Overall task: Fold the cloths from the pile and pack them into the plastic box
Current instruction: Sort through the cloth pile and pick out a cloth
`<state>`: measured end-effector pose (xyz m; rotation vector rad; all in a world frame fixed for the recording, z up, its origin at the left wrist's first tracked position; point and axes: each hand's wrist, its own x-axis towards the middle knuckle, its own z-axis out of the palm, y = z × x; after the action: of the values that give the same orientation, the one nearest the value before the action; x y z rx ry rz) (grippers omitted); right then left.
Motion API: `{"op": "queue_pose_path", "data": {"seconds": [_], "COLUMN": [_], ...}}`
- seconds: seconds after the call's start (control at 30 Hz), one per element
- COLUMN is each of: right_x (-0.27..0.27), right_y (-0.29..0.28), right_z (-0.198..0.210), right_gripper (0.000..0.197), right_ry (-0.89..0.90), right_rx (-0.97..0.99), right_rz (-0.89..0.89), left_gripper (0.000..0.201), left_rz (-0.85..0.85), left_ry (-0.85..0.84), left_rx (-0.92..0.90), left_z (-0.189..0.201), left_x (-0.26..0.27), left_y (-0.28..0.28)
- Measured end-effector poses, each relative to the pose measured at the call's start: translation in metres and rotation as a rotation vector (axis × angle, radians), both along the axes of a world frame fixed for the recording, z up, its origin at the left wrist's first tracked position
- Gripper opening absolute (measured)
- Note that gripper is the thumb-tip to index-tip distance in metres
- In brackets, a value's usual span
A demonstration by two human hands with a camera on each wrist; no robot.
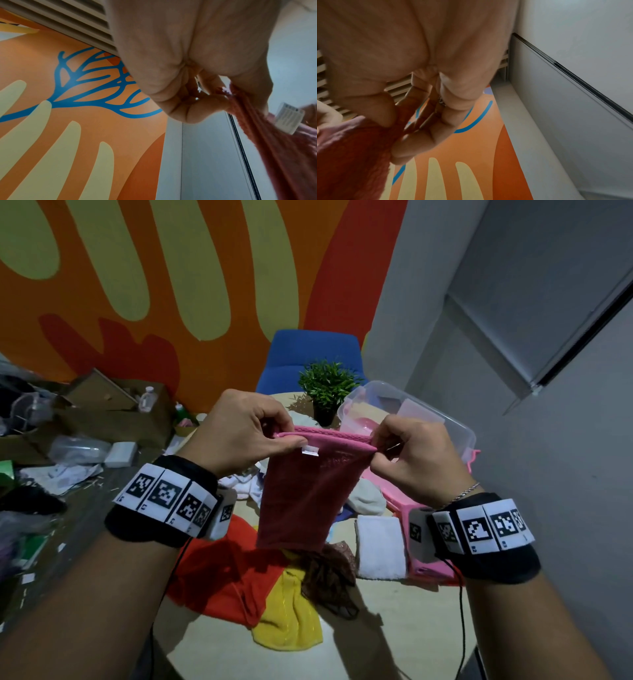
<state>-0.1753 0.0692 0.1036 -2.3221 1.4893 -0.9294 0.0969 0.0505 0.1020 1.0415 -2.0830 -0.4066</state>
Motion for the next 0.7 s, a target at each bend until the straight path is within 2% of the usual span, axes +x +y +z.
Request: {"op": "queue_pose_path", "data": {"seconds": [0.13,0.2,0.3,0.37,0.5,0.6,0.7], "right_x": [0.000,0.000,-0.001,0.000,0.003,0.000,-0.001], "right_y": [0.001,0.003,0.009,0.016,0.027,0.022,0.000], "right_z": [0.001,-0.001,-0.004,-0.005,-0.003,-0.001,-0.017], "right_gripper": [0.012,0.014,0.030,0.037,0.031,0.027,0.028], "right_ry": [-0.145,-0.252,-0.465,-0.518,-0.612,-0.572,-0.300], "right_rx": [0.030,0.071,0.192,0.256,0.334,0.344,0.283], "right_rz": [-0.050,-0.015,0.076,0.108,0.151,0.122,-0.022], "left_gripper": [0.020,0.018,0.023,0.024,0.021,0.020,0.018], "left_rz": [0.019,0.015,-0.041,-0.086,-0.126,-0.110,-0.025], "left_ry": [0.001,0.037,0.108,0.147,0.240,0.266,0.200], "left_rx": [0.049,0.121,0.264,0.337,0.412,0.435,0.472], "left_z": [0.004,0.007,0.010,0.011,0.013,0.008,-0.016], "left_x": [0.001,0.003,0.009,0.012,0.013,0.010,0.000], "left_y": [0.003,0.005,0.008,0.010,0.016,0.011,-0.007]}}
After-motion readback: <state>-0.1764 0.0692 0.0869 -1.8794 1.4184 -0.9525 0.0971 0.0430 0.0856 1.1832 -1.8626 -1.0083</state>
